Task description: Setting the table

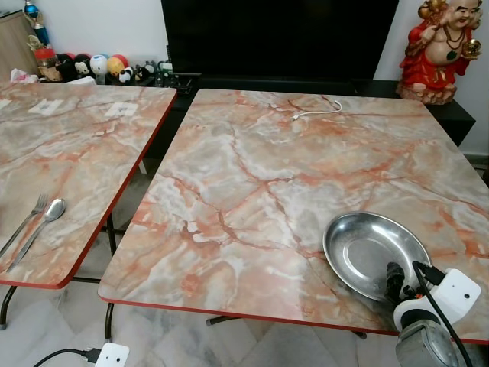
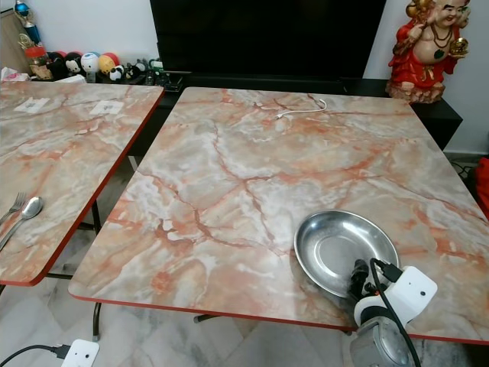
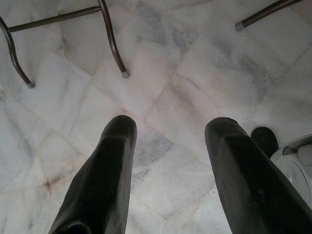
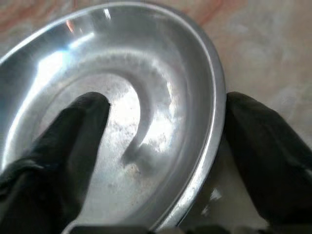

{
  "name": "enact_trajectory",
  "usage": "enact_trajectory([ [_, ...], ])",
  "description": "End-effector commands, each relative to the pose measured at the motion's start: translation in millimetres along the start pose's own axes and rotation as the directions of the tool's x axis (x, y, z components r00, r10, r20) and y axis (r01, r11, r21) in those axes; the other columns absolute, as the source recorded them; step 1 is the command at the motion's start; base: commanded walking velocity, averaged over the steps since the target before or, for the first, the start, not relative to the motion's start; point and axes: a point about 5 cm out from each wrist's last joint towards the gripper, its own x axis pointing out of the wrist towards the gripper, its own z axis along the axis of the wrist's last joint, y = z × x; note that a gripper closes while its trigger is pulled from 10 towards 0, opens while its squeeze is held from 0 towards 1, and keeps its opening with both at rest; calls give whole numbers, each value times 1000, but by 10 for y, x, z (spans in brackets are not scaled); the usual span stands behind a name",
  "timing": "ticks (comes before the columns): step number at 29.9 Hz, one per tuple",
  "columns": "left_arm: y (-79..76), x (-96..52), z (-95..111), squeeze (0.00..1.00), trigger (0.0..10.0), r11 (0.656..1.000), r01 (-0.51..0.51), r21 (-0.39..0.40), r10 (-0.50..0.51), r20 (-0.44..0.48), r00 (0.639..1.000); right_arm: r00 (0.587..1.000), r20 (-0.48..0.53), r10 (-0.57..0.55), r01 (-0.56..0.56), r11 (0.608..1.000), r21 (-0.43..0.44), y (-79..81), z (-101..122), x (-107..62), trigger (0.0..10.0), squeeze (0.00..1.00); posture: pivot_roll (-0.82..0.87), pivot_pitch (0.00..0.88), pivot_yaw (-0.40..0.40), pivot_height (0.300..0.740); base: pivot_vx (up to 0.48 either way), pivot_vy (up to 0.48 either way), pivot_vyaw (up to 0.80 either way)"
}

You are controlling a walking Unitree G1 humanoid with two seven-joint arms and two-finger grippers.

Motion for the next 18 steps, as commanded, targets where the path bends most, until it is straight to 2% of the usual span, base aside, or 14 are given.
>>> enact_trajectory([
  [1,17,-12,-38,0,10000,1000,3,25,-3,-14,1000,1000,-19,-11,12,1000,15,19,-56,-99,10000,0,79,5,-26,740,0,0,0],
  [3,19,-12,-38,0,10000,1000,5,25,-5,-13,1000,999,-13,-43,43,999,13,-19,-57,-129,10000,0,79,5,-26,740,0,0,0],
  [5,20,-13,-38,0,10000,1000,5,22,-5,-12,1000,992,24,-122,123,992,-23,-129,-24,-190,10000,0,79,5,-26,740,0,0,0],
  [8,15,-12,-36,0,10000,1000,6,20,-6,-11,1000,985,62,-164,166,985,-40,-205,8,-224,10000,0,70,7,-31,740,0,0,0],
  [10,-2,-9,-29,0,10000,1000,8,21,-8,-9,1000,973,112,-200,210,974,-82,-266,63,-232,10000,0,70,7,-31,740,0,0,0],
  [11,-6,-8,-25,0,10000,1000,8,21,-8,-8,1000,970,136,-202,212,975,-61,-269,97,-227,10000,0,70,7,-31,740,0,0,0],
  [12,-8,-7,-23,0,10000,1000,8,21,-8,-8,1000,967,162,-194,206,977,-60,-262,135,-217,10000,0,68,6,-30,740,0,0,0],
  [14,-11,-6,-21,0,10000,1000,7,20,-6,-9,1000,959,276,-69,123,975,-184,-164,285,-163,10000,0,57,6,-25,740,0,0,0],
  [16,-11,-5,-18,0,10000,1000,6,17,-6,-8,1000,950,311,28,70,952,-299,-89,349,-119,10000,0,58,6,-16,740,0,0,0],
  [17,-16,-2,-14,0,10000,1000,7,13,-7,-8,1000,942,320,101,0,953,-302,-26,426,-34,10000,0,58,6,-16,740,0,0,0],
  [18,-16,-2,-14,0,10000,1000,7,13,-7,-8,1000,942,320,101,0,953,-302,-26,426,-34,10000,0,58,6,-16,740,0,0,0],
])
